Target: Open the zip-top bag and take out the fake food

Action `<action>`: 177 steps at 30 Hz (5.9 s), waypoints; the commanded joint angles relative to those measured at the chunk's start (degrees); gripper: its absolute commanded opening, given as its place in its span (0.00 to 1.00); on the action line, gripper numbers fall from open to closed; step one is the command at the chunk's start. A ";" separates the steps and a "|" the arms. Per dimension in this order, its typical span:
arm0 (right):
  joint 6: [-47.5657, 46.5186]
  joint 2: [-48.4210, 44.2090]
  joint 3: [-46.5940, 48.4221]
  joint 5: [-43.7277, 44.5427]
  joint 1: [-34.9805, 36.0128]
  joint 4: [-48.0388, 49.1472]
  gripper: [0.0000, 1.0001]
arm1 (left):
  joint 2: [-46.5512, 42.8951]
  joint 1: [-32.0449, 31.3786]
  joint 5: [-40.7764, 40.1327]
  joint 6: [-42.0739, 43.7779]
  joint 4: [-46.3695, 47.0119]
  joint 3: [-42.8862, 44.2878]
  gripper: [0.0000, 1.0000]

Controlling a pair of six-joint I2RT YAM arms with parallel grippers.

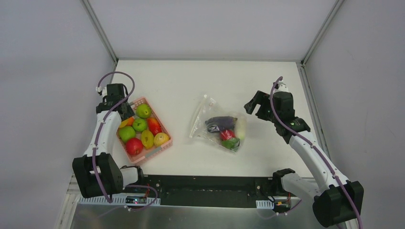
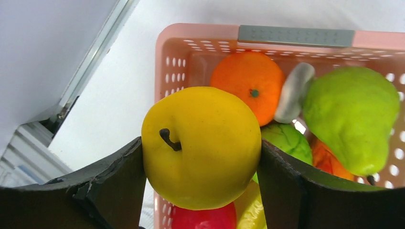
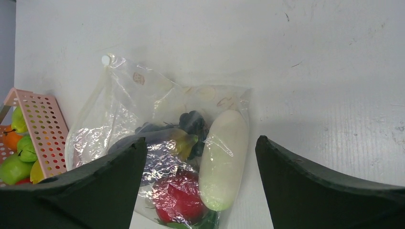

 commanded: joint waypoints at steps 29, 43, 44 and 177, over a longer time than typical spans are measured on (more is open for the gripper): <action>3.04 -0.30 -0.41 -5.55 1.13 -0.27 0.88 | -16.14 -1.15 14.89 3.17 -13.71 4.18 0.97; 9.94 -2.55 -4.72 -4.70 1.05 -4.59 0.88 | -10.27 -21.59 34.29 -8.33 4.40 -0.18 0.82; 10.41 -2.49 -4.98 -4.69 1.07 -4.99 0.88 | -8.26 -22.75 34.64 -8.45 5.53 0.47 0.81; 10.38 13.67 -14.52 -8.18 1.83 6.30 0.81 | -18.75 -39.27 -2.03 -10.13 -20.62 -8.01 0.69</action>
